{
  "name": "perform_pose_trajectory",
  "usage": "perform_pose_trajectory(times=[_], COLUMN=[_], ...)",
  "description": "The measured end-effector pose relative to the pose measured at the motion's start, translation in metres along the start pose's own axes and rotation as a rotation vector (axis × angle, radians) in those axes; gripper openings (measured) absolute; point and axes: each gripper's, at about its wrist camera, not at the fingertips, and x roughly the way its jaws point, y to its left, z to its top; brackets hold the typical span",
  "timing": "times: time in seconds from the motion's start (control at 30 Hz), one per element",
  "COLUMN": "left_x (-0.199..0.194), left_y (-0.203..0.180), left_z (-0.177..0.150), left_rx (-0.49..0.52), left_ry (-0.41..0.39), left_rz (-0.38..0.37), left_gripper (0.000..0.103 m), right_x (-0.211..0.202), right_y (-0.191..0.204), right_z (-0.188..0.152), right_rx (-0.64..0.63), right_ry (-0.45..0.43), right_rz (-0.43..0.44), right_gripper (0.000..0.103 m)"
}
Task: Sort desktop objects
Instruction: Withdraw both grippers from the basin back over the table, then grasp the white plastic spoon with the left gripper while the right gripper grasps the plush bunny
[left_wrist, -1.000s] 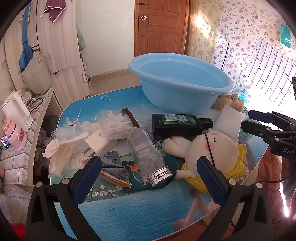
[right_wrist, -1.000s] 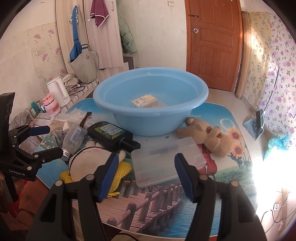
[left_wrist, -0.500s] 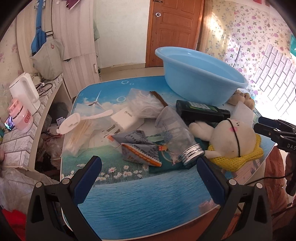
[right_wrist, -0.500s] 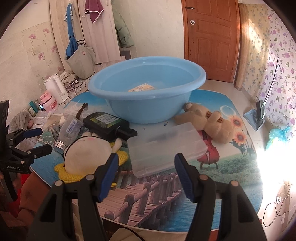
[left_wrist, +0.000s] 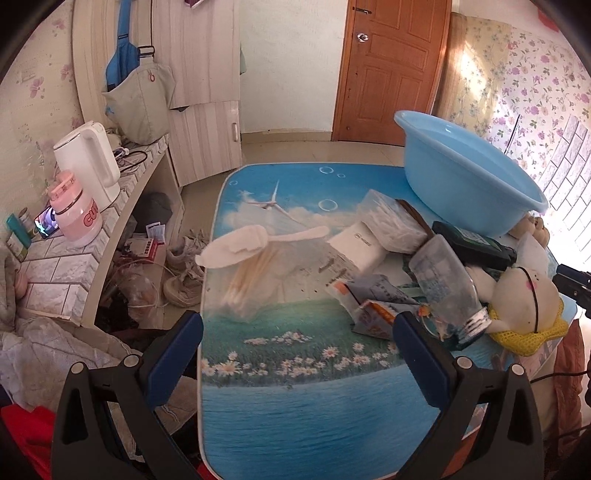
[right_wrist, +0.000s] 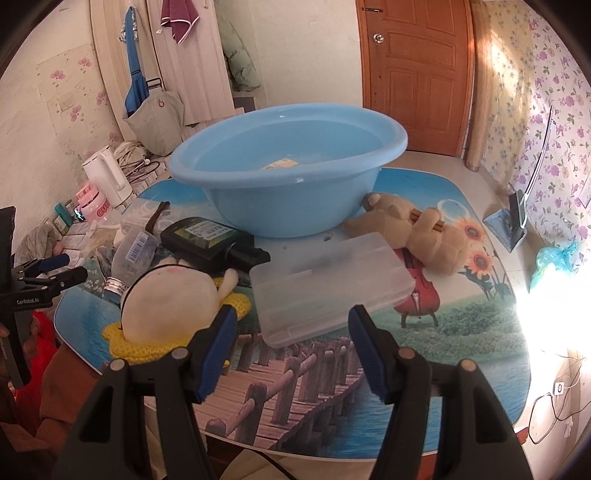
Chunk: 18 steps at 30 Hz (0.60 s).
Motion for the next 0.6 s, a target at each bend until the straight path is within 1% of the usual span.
perform_pose_trajectory(times=[0.1,0.23,0.33,0.43,0.6], left_x=[0.001,0.008,0.020,0.032,0.045], left_y=[0.013,0.027,0.034,0.038,0.040], left_z=[0.010,0.023,0.032,0.036,0.037], left_rx=[-0.015,-0.016,-0.010,0.012,0.036], left_ry=[-0.018,-0.045,-0.025,-0.006,0.023], left_rz=[0.004,-0.032,-0.042,-0.033,-0.037], left_gripper=[0.103,0.102,0.100,0.093,0.069], right_x=[0.001,0.003,0.006,0.007,0.008], right_y=[-0.002,-0.003,-0.002,-0.001,-0.002], right_z=[0.002,0.002,0.004,0.005,0.006], right_rx=[0.013,0.020,0.020,0.020,0.033], right_ry=[-0.001,0.007,0.012,0.014,0.017], right_rz=[-0.011,-0.018,-0.024,-0.029,-0.024], right_gripper=[0.063,0.063,0.063,0.063,0.063])
